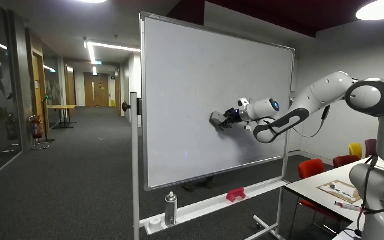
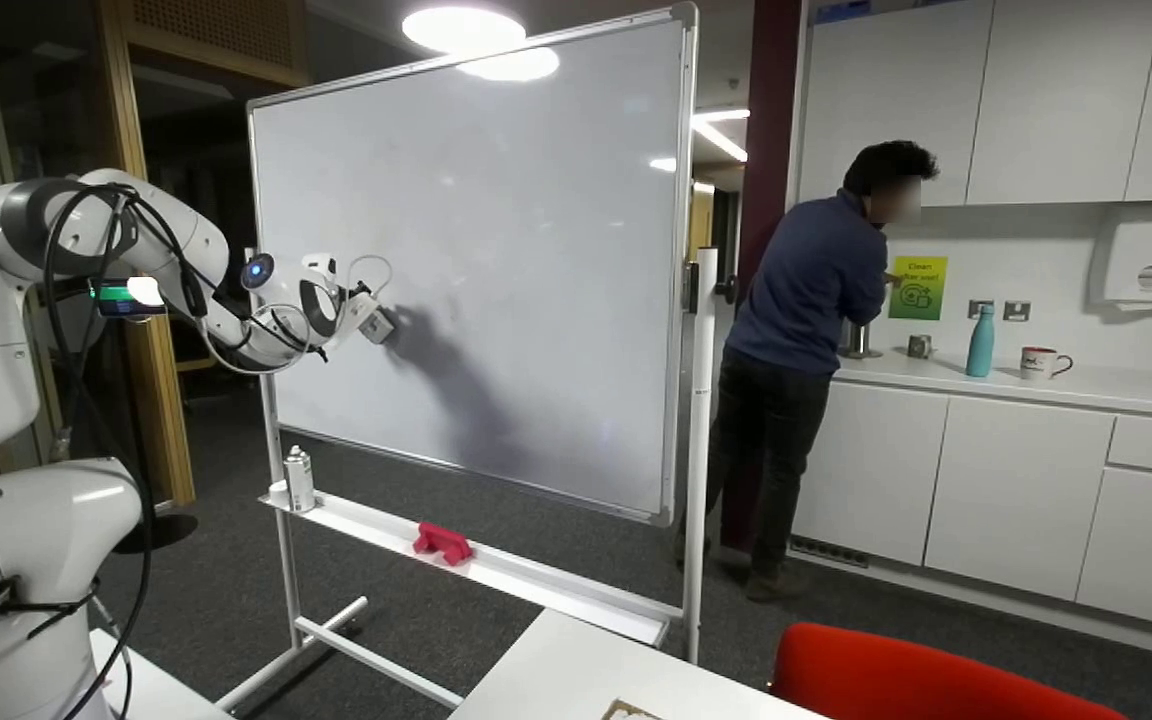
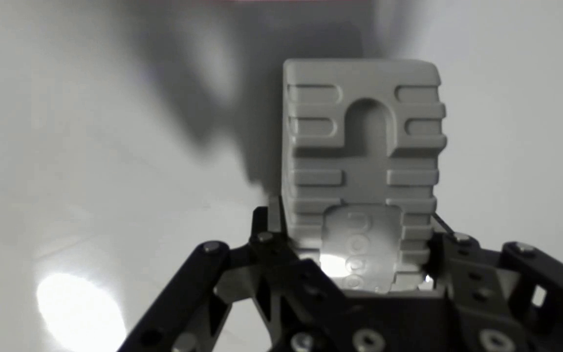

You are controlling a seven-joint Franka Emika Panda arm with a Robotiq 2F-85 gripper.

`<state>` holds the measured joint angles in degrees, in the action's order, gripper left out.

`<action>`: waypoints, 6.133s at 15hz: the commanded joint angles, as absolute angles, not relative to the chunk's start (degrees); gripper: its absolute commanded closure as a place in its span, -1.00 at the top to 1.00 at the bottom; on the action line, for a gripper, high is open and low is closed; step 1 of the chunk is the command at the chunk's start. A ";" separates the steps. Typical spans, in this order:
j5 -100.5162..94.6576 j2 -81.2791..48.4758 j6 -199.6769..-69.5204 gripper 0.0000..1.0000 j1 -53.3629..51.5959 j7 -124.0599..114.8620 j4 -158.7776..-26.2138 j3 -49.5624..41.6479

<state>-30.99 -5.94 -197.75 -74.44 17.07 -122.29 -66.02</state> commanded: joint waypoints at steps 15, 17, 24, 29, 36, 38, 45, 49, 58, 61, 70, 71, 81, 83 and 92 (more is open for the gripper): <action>-22.58 -1.64 -197.83 -0.29 -76.73 19.75 -111.96 -67.08; -23.13 -3.30 -198.04 -0.29 -77.30 20.07 -113.44 -66.23; -23.42 -11.66 -198.64 -0.29 -78.00 20.04 -117.61 -61.75; -22.50 -11.84 -198.47 -0.29 -76.98 19.90 -116.34 -61.83; -14.31 -5.08 -197.81 -0.29 -77.08 18.11 -113.92 -69.43; -11.39 -3.10 -197.81 -0.29 -76.86 17.57 -114.44 -70.07; -2.36 0.31 -197.86 -0.29 -78.23 19.62 -114.65 -68.54; -8.08 3.60 -197.87 -0.29 -79.67 25.80 -120.31 -66.52; -4.14 -0.22 -198.91 -0.29 -74.07 32.81 -134.04 -57.53; 0.14 -1.12 -199.08 -0.29 -76.56 36.91 -137.36 -57.92; 2.79 -3.20 -197.32 -0.29 -78.01 33.87 -136.88 -57.94; 4.01 -4.01 -197.38 -0.29 -78.25 32.49 -137.19 -57.87; 18.15 -6.51 -198.17 -0.29 -89.79 35.11 -138.58 -64.40; 21.10 -6.98 -198.10 -0.29 -94.69 36.52 -136.14 -69.19; 25.07 -9.57 -198.08 -0.29 -119.13 31.57 -132.40 -90.29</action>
<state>23.16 -7.32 -197.79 -111.74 32.24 -132.37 -84.96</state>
